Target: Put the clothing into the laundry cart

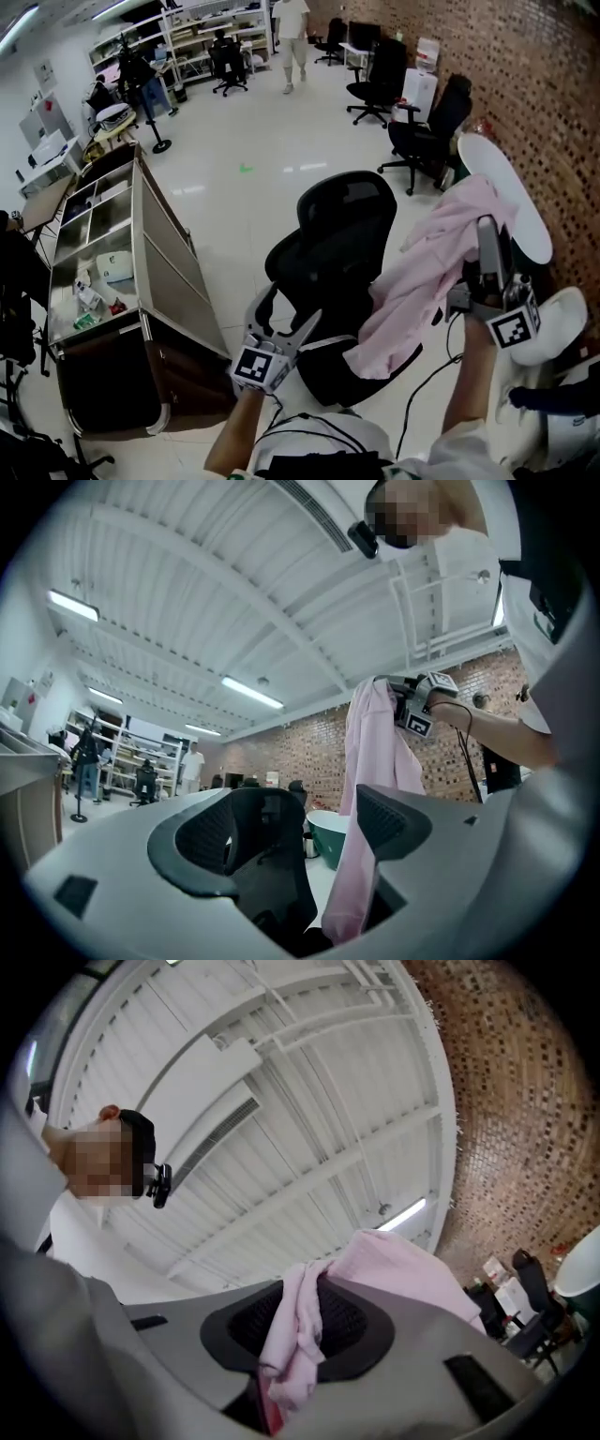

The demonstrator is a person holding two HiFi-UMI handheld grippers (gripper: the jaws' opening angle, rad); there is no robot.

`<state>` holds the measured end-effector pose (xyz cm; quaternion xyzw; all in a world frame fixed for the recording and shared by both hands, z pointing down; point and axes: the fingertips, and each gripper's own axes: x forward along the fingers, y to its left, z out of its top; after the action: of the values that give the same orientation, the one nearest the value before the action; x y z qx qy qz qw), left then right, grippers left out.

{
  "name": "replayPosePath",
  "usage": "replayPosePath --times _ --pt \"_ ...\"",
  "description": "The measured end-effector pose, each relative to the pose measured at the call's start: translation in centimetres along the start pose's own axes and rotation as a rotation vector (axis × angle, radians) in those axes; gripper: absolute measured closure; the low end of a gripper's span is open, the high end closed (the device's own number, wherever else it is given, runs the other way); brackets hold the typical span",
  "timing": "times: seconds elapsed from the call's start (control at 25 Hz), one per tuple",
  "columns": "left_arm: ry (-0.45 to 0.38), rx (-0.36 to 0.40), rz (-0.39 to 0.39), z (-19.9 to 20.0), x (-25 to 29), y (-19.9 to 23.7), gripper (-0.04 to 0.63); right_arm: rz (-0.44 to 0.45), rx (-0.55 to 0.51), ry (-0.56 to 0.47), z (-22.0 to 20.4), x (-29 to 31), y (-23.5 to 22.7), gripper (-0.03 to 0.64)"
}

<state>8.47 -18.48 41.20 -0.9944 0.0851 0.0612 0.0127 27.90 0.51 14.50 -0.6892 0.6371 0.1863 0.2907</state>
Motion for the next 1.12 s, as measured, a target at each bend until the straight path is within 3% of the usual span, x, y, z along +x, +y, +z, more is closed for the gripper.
replayPosePath --times 0.16,0.36,0.56,0.84,1.12 --pt "-0.025 0.013 0.044 1.9 -1.6 1.1 0.198 0.142 -0.059 -0.068 4.4 4.4 4.0 0.506" --pt "-0.047 0.024 0.142 4.2 -5.1 3.5 0.198 0.282 -0.032 -0.074 4.6 9.1 8.1 0.506" --pt "-0.043 0.041 0.271 6.7 -10.0 5.8 0.198 0.452 0.078 -0.080 2.9 14.0 13.6 0.508" --pt "-0.071 0.067 0.475 11.1 -18.8 7.4 0.198 0.720 0.273 -0.076 -0.4 20.0 24.6 0.510" --pt "-0.076 0.103 0.681 14.4 -28.8 7.6 0.198 0.921 0.481 -0.090 -4.0 23.7 36.0 0.511"
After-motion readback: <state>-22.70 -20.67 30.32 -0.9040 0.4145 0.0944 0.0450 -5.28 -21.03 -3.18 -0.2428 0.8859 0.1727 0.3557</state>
